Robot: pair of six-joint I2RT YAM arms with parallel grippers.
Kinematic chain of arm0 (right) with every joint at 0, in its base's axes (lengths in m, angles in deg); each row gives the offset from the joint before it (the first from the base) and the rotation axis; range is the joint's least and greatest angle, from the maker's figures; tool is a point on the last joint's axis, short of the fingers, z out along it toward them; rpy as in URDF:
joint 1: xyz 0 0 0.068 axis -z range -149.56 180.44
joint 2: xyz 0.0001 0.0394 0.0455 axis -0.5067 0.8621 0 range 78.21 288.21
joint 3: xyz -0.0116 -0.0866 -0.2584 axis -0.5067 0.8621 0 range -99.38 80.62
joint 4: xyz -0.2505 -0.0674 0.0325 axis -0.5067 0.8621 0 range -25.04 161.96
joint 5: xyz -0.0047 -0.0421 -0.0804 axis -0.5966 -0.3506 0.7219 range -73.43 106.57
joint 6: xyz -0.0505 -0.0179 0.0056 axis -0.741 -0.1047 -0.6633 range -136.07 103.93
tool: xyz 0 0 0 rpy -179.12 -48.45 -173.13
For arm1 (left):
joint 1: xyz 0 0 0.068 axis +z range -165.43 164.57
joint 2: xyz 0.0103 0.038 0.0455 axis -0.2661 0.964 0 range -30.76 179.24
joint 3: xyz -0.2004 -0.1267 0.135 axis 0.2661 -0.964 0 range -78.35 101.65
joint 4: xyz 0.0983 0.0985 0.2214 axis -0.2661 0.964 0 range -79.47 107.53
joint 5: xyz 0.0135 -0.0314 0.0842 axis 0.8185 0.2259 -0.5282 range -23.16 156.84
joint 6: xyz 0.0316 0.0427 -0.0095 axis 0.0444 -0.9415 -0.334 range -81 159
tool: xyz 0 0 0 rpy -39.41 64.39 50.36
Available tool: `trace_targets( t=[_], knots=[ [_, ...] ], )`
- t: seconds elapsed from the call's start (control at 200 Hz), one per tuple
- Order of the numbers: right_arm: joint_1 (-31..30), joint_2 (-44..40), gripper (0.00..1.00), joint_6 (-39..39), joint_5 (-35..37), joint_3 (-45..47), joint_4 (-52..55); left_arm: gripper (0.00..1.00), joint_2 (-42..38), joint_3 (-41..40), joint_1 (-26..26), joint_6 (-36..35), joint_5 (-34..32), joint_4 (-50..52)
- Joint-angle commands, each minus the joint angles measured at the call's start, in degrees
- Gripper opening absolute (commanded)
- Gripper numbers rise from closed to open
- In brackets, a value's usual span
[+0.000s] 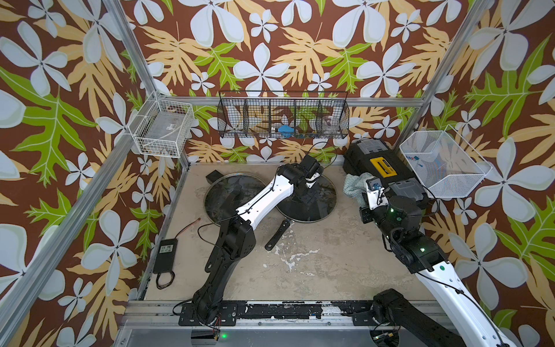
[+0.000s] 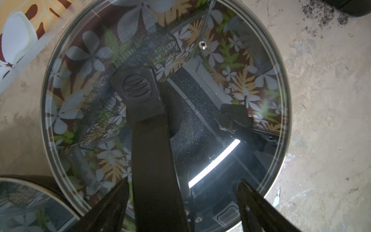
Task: Wipe the pot lid with a cloth
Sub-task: Pick up the pot lid from the cooking pot.
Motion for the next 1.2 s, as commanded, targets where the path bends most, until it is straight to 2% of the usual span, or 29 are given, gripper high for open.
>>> trace_targets(
  t=[0.0,0.32,0.641,0.756,1.066,1.196],
  knots=[
    [0.08,-0.08,0.0,-0.24,1.22,-0.65,0.17,0.8,2.19,3.07,-0.04,0.73,-1.3,3.1],
    [0.08,0.66,0.0,-0.98,0.96,-0.54,-0.26,0.47,2.65,2.7,0.46,0.03,-5.01,5.28],
    [0.2,0.87,0.0,-1.2,0.4,-0.52,-1.06,0.17,0.97,2.95,0.89,-1.07,-4.17,5.71],
    [0.24,0.87,0.0,-1.26,0.29,-0.47,-1.03,0.0,0.93,2.99,0.88,-1.62,-3.5,5.67],
    [0.24,0.97,0.0,-0.72,-0.36,-0.09,-1.66,0.0,-2.42,3.14,2.15,-1.41,-1.75,-0.1],
    [0.24,1.44,0.0,-0.72,-0.59,-0.17,-1.94,0.0,-2.96,0.07,2.45,-1.99,-1.56,0.16]
  ],
)
